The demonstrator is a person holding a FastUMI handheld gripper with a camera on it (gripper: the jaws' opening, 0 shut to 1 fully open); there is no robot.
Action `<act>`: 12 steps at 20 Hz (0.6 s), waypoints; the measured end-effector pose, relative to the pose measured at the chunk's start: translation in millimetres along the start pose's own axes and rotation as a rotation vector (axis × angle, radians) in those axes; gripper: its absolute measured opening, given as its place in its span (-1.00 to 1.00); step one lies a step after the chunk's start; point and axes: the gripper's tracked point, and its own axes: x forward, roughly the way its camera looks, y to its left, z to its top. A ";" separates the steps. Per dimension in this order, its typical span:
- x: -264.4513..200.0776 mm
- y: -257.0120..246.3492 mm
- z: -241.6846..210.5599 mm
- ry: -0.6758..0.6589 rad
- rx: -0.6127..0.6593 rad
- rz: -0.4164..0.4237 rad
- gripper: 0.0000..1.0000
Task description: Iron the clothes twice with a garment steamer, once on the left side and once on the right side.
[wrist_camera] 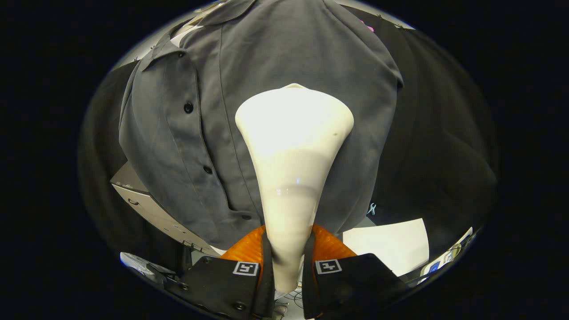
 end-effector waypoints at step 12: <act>30.6 -1.4 -64.0 0.104 0.007 0.018 -0.35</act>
